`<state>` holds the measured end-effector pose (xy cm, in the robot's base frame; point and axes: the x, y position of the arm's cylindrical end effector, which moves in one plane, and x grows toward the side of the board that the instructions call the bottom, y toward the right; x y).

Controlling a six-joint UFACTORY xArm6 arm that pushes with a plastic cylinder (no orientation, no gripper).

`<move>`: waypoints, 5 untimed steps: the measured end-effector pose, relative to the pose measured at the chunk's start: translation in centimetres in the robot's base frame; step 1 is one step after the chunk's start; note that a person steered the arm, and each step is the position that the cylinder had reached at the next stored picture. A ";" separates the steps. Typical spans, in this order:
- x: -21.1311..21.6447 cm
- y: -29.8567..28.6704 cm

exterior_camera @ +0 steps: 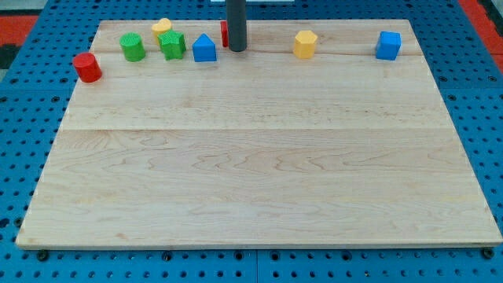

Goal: Slide the red star to the top right of the blue triangle

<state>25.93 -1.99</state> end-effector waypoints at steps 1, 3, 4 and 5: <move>-1.8 4.1; -5.6 0.8; -4.4 -2.0; -5.1 -3.4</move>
